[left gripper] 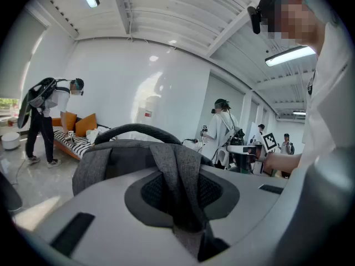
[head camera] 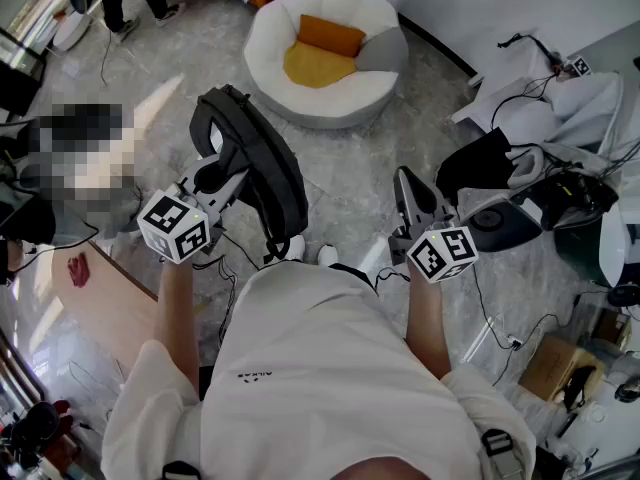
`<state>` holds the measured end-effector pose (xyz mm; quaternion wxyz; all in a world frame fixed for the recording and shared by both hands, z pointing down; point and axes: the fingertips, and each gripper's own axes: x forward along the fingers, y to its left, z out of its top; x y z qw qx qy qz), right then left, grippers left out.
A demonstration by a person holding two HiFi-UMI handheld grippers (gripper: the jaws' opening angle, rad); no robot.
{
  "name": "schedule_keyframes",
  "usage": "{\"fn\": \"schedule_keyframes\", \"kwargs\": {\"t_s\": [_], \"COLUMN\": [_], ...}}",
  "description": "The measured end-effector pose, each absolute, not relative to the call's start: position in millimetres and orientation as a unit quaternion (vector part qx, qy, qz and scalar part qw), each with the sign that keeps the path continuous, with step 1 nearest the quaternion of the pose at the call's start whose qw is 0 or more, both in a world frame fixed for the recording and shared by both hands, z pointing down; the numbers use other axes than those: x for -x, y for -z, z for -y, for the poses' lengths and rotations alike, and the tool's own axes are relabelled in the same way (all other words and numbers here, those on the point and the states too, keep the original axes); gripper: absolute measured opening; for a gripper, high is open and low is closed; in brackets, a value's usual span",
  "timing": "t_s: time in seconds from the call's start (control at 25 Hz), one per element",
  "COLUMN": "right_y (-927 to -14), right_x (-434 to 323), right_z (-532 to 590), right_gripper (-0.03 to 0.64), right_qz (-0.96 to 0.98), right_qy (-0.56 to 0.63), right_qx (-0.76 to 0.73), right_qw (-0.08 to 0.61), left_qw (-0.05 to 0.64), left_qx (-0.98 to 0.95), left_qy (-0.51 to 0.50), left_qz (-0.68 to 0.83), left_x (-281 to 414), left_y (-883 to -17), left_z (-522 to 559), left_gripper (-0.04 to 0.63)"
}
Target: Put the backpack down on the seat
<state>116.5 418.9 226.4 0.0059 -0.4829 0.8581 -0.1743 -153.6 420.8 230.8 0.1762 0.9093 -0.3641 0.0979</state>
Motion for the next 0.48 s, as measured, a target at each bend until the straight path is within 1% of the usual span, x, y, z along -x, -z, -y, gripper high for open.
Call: {"fn": "schedule_keyframes", "kwargs": {"t_s": [0.32,0.48], "right_y": [-227,-227], "right_x": [-132,-127], "right_z": [-427,-434], "right_gripper": [0.023,0.025], "right_qz": [-0.866,-0.867], "right_qy": [0.172,0.174], "right_qx": [0.47,0.467], "right_qw": [0.002,0.01], "left_qw": [0.173,0.174], "left_qx": [-0.906,-0.906], "left_qy": [-0.087,-0.085], "left_qz": [0.377,0.377], "left_x": [127,125], "left_y": [-226,-227], "left_z": [-431,-436], "left_gripper": [0.095,0.095]}}
